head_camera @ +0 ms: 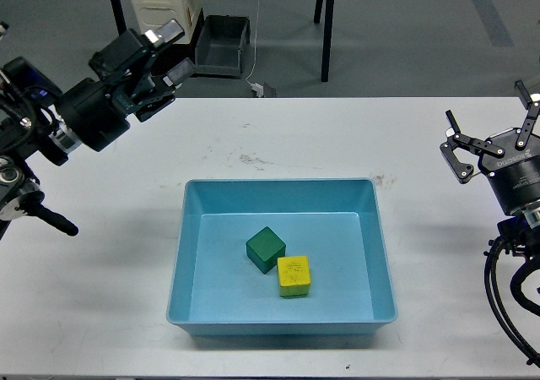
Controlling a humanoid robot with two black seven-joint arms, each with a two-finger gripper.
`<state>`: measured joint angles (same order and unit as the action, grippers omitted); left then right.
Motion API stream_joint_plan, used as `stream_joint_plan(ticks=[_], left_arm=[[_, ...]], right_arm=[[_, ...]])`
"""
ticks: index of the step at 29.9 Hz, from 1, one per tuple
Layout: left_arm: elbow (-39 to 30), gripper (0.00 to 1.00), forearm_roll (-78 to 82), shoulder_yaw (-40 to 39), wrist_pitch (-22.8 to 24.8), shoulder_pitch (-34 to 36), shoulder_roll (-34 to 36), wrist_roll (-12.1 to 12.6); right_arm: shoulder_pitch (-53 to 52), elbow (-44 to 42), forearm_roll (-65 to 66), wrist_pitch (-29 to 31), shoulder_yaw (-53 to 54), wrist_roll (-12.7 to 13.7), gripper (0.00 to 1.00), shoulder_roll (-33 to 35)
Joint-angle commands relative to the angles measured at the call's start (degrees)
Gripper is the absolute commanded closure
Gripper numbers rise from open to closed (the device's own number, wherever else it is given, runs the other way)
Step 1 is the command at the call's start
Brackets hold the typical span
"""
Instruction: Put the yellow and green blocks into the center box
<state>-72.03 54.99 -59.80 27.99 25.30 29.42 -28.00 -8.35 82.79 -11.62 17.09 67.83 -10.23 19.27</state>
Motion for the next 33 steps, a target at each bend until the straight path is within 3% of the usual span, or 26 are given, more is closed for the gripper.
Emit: stream_joint_plan(ticks=[1,4,6,12,17,24,33], left_arm=[[0.0,0.00,-18.7,-3.8,0.0,-7.3,-0.2,6.3],[-0.1,0.00,-40.4,-4.4,0.0,-11.6,-0.6,13.7],[-0.4,0.00,-54.7,-4.1,0.0,-13.6,-0.6,15.5],[-1.2,0.00,-78.2,-3.8,0.0,-18.2,-0.6,15.3],[-8.7,0.00,-85.3,-5.1,0.0,-24.8,-0.9,13.4],[-9.9,0.00,-87.2,-4.1,-2.1,-27.8,-3.4,14.1],[-9.9,0.00,-87.3,0.7,-1.5,-29.3,-3.5,14.1]], right_arm=[[2.4,0.3,-5.0,0.0,1.9,0.9,0.00,-4.7],[5.8,0.7,-5.3,0.0,4.8,1.0,0.00,-7.8],[7.4,0.8,-5.4,0.0,5.8,1.1,0.00,-9.7],[12.3,3.5,-5.5,1.8,7.0,1.1,0.00,-10.4],[16.4,5.7,-5.5,2.7,7.8,1.1,0.00,-10.3],[21.2,6.3,-5.5,2.7,10.4,1.1,0.00,-10.4],[22.6,6.2,-5.5,2.8,12.0,1.1,0.00,-10.4]])
